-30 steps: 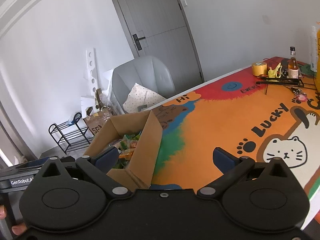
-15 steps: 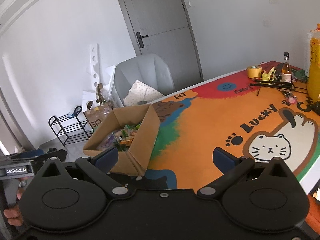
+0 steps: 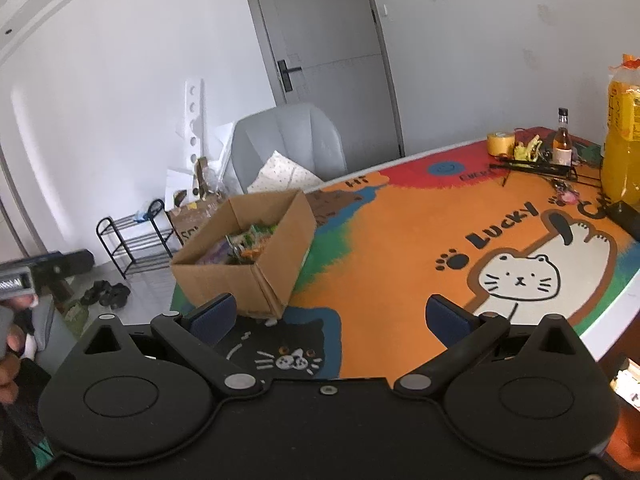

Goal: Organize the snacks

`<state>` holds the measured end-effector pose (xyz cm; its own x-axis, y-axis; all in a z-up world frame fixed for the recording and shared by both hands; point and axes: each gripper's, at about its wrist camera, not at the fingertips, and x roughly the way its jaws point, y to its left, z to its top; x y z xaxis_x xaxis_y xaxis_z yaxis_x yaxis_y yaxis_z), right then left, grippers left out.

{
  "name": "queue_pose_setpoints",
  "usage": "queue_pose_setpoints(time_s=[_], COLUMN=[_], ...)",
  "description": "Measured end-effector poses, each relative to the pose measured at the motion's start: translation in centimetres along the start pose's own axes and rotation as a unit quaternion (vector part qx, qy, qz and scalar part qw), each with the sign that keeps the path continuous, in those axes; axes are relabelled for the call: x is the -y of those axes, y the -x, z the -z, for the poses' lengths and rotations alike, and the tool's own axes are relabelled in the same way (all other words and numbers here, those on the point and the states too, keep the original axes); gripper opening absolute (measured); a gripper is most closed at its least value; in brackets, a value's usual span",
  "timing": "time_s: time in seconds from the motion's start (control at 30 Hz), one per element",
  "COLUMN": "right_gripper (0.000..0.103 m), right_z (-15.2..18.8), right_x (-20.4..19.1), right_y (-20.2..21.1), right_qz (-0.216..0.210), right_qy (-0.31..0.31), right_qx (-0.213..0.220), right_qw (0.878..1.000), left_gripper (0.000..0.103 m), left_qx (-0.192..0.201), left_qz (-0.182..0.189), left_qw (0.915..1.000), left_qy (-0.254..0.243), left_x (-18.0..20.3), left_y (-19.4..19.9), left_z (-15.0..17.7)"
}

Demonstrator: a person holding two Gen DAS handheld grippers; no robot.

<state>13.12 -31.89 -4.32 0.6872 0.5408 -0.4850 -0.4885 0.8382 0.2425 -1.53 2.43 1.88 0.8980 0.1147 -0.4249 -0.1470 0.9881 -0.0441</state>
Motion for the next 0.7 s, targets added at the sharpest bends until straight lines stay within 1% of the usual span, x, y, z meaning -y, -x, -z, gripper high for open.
queue_pose_setpoints(time_s=[0.1,0.23,0.3,0.4,0.53,0.7], right_gripper=[0.103,0.103,0.103,0.103,0.103,0.103], right_z=[-0.1,0.1,0.2,0.2,0.1,0.1], right_x=[-0.2,-0.6,-0.6,-0.8,-0.8,-1.1], right_y=[0.3,0.0,0.1,0.1,0.3,0.3], right_qz=[0.000,0.002,-0.003,0.001,-0.008,-0.015], right_qy=[0.002,0.012,0.011,0.013,0.010,0.012], right_qx=[0.008,0.004,0.010,0.011,0.007,0.002], right_qw=[1.000,1.000,1.000,1.000,1.000,1.000], left_gripper=[0.103,0.103,0.103,0.103,0.103,0.103], left_qx=[-0.003,-0.015,-0.021,-0.024,-0.028,-0.026], left_qz=[-0.001,0.007,0.010,0.013,0.020,0.018], left_qw=[1.0000,0.9997,0.9996,0.9994,0.9991,0.9992], left_qy=[-0.008,-0.016,-0.018,-0.020,-0.024,-0.025], left_x=[0.3,0.4,0.4,0.6,0.9,1.1], left_y=[-0.2,-0.8,-1.0,-1.1,-1.1,-1.0], left_z=[0.1,0.5,0.7,0.9,1.1,1.1])
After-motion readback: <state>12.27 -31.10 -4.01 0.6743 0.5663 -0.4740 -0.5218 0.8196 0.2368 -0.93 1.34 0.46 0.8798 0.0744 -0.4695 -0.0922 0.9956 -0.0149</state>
